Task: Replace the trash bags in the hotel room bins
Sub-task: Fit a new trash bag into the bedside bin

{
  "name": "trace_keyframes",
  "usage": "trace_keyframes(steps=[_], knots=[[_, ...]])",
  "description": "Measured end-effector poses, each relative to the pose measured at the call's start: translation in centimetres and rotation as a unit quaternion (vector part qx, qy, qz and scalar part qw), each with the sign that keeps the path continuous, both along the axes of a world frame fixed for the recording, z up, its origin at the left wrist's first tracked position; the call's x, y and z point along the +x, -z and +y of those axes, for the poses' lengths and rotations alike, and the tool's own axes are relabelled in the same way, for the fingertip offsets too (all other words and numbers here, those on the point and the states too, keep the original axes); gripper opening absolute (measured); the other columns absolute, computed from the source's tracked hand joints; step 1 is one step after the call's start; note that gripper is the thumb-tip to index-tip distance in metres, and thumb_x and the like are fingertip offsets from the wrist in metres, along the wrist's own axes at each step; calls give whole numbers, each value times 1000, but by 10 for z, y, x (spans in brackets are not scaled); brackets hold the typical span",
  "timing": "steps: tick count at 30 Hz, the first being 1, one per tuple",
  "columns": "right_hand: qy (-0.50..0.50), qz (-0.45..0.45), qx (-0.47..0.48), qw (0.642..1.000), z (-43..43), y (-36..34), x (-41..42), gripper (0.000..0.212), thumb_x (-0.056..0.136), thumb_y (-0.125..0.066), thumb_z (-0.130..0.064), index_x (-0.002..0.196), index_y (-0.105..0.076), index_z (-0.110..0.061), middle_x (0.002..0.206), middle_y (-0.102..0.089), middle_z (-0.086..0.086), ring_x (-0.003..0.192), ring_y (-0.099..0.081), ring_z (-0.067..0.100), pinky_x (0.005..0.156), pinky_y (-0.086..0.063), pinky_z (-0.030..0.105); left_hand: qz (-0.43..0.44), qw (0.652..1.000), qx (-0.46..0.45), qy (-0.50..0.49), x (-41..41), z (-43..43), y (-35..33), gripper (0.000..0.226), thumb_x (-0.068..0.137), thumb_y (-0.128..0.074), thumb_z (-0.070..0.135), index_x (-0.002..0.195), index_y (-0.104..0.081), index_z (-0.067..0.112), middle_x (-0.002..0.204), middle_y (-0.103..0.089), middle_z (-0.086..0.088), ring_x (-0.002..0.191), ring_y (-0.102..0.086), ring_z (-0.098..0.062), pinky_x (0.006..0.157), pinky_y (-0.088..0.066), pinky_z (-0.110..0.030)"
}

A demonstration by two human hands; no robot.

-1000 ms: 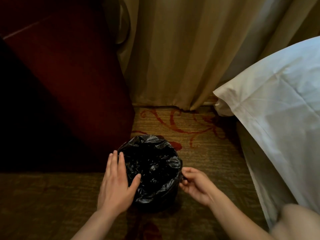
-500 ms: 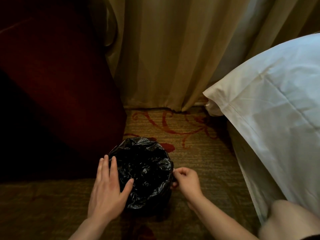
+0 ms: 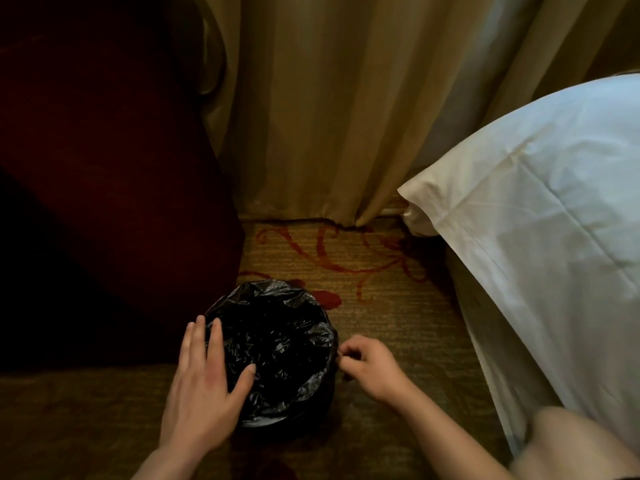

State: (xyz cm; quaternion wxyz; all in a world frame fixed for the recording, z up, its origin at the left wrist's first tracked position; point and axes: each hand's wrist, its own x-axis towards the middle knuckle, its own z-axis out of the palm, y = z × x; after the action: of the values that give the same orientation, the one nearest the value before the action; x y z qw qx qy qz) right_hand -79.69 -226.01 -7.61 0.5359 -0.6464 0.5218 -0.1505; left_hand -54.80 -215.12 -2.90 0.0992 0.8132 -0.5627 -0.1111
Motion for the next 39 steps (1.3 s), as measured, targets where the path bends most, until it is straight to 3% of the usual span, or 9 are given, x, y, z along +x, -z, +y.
trace_keyframes(steps=[8, 12, 18, 21, 26, 29, 33, 36, 39], knots=[[15, -10, 56, 998, -4, -9, 0, 11, 84, -64, -8, 78, -70, -2, 69, -58, 3, 64, -50, 14, 60, -40, 27, -14, 1000, 6, 0, -2, -1, -3, 94, 82, -22, 73, 156, 6, 21, 163, 17, -4, 149, 17, -17, 121, -13, -40], [62, -2, 69, 996, 0, -10, 9, 20, 80, -66, -3, 65, -64, -17, 59, -59, -3, 53, -54, 10, 58, -44, 29, -8, 1000, 19, -2, -4, 0, -6, 96, 79, -19, 74, 156, 6, 22, 162, 19, -3, 148, 19, -17, 121, -13, -40], [148, -58, 132, 978, 5, -13, 15, 22, 79, -63, 7, 75, -55, -13, 63, -60, 3, 49, -59, 13, 50, -50, 29, -8, 1000, 27, -12, -4, -1, -8, 96, 78, -17, 75, 155, 8, 24, 160, 25, -1, 147, 22, -15, 121, -12, -40], [178, -128, 217, 951, 4, -12, 13, 20, 83, -58, 9, 74, -59, -9, 72, -61, 9, 57, -60, 16, 50, -52, 27, -7, 1000, 26, -11, -4, -2, -8, 95, 79, -18, 75, 155, 8, 25, 160, 25, 0, 147, 22, -14, 120, -12, -40], [217, -254, 405, 851, 5, -2, 3, 24, 84, -49, 11, 86, -59, -11, 73, -63, 9, 61, -59, 19, 53, -52, 30, -7, 1000, 24, -9, -4, -2, -8, 95, 78, -18, 75, 156, 3, 24, 162, 21, -1, 148, 19, -16, 120, -16, -42], [185, -208, 378, 883, 4, -4, 6, 21, 88, -50, 6, 86, -61, -11, 72, -62, 7, 59, -57, 16, 55, -54, 32, -7, 999, 31, -7, -5, -2, -10, 94, 78, -17, 74, 156, 3, 25, 162, 21, -2, 148, 19, -17, 120, -17, -41], [187, -88, 178, 962, 7, -12, 12, 15, 87, -61, 5, 84, -68, -8, 76, -67, 6, 62, -63, 13, 55, -56, 28, -1, 1000, 24, -10, -5, -2, -10, 93, 78, -18, 73, 156, 2, 27, 162, 20, -2, 148, 19, -17, 120, -17, -42], [215, -45, 103, 970, 15, -11, 17, 14, 85, -63, 5, 82, -71, -6, 79, -72, 8, 58, -68, 16, 54, -57, 26, -2, 1000, 17, -9, -5, -1, -8, 92, 79, -19, 73, 156, 1, 27, 162, 20, -2, 149, 18, -17, 120, -17, -42], [236, -81, 144, 958, 19, -10, 18, 18, 82, -63, 3, 81, -77, -8, 82, -77, 8, 77, -75, 21, 75, -63, 39, -2, 1000, 12, -2, -5, 0, -5, 91, 84, -20, 76, 156, 1, 25, 163, 19, -3, 149, 19, -17, 120, -16, -42]])
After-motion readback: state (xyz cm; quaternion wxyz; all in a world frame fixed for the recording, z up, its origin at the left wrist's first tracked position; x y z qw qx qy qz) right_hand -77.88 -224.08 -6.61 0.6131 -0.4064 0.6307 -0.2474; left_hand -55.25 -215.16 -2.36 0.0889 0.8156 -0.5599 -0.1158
